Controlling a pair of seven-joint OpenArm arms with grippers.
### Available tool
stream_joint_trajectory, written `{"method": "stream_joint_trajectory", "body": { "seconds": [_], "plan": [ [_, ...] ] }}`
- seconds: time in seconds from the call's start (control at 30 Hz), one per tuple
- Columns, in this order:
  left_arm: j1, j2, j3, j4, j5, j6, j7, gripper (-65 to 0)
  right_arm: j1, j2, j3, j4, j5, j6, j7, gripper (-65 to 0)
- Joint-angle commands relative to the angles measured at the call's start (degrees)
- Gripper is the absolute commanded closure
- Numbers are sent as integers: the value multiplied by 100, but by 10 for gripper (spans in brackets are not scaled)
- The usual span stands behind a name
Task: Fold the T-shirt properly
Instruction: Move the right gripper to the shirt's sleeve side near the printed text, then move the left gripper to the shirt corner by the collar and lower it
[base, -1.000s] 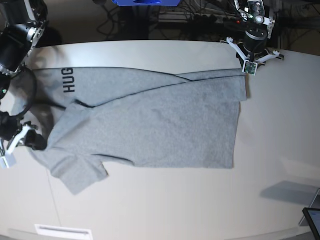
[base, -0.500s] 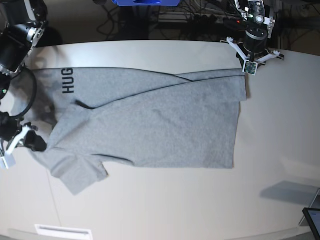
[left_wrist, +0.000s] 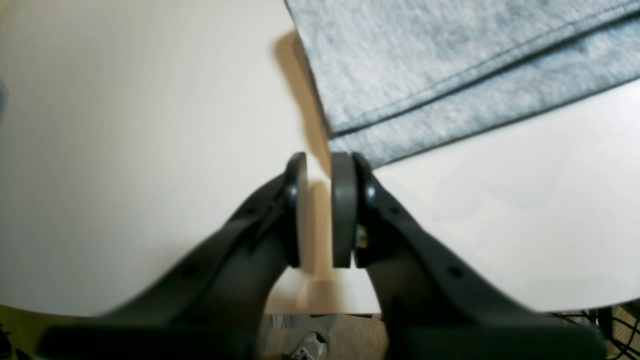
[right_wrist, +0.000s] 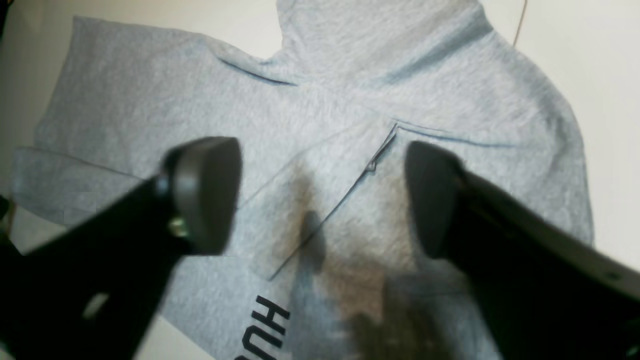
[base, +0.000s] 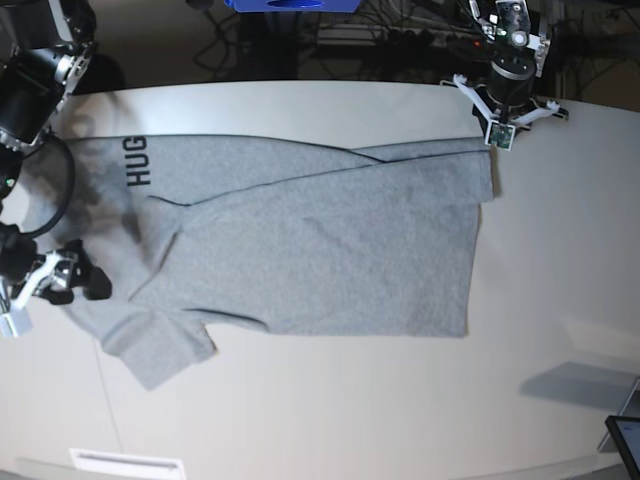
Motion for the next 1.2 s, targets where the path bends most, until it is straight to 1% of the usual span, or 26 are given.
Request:
{"method": "stream_joint_trajectory", "body": {
  "seconds": [0.0,0.1,0.17,0.2,0.27,0.3,0.33,0.43,0.5,0.57,0.63,0.7,0.8,0.87,0.9,0.97,1.03,1.1,1.17],
  "plan": [
    [18,-38,6,121,-32,73,-99,-94,95,104,18,111,154,14,115,-557],
    [18,-38,23,121,-32,73,-117,-94,-125,139,18,173,180,14,97,-531],
    [18,-38,23,129,-49,73,-143,-94,-450,139,45,445,180,14,97,-518],
    [0,-20,23,138,-146,73,-143,-94,-679,139,36,665,189,14,106,-515],
    [-17,33,-21,138,-612,64,-143,-97,-1136,95,36,1192,189,14,159,-515],
    [-26,24,-30,138,-928,64,-143,-106,-1312,78,27,1465,180,14,159,-515],
    [-26,-11,-38,138,-1306,64,-134,-133,-1479,25,27,1764,163,14,159,-515],
    [27,-99,-47,129,-2449,64,-108,-237,-1901,-10,27,2450,145,14,229,-515],
    [132,-134,-47,112,-3170,64,-108,-306,-2121,-1,27,2696,145,14,352,-515],
    [308,-152,-47,129,-3882,64,-134,-344,-2270,16,36,2722,137,14,405,-515],
    [449,-169,-47,112,-4541,64,-134,-344,-2393,16,36,2722,40,14,414,-515],
    [633,-143,-47,94,-5245,38,-134,-344,-2455,-10,27,2722,-241,14,414,-515],
    [818,-126,-91,59,-6194,-331,-143,-343,-2472,-28,27,2722,-567,14,414,-515],
    [880,-73,-416,41,-6792,-454,-143,-343,-2481,-28,27,2722,-663,14,414,-515],
    [880,33,-654,33,-7029,-507,-143,-343,-2525,-28,27,2722,-663,14,414,-515],
    [871,279,-1190,15,-7275,-551,-108,-343,-2604,-19,18,2722,-655,14,511,-515],
    [827,481,-1638,-20,-7381,-551,-90,-343,-2718,-10,18,2722,-655,14,651,-515],
    [818,481,-1788,-82,-7319,-560,-90,-343,-2798,-10,18,2722,-655,14,722,-515],
    [730,376,-1805,-187,-7319,-560,-90,-343,-2806,-10,18,2722,-655,14,722,-515]
  ]
}}
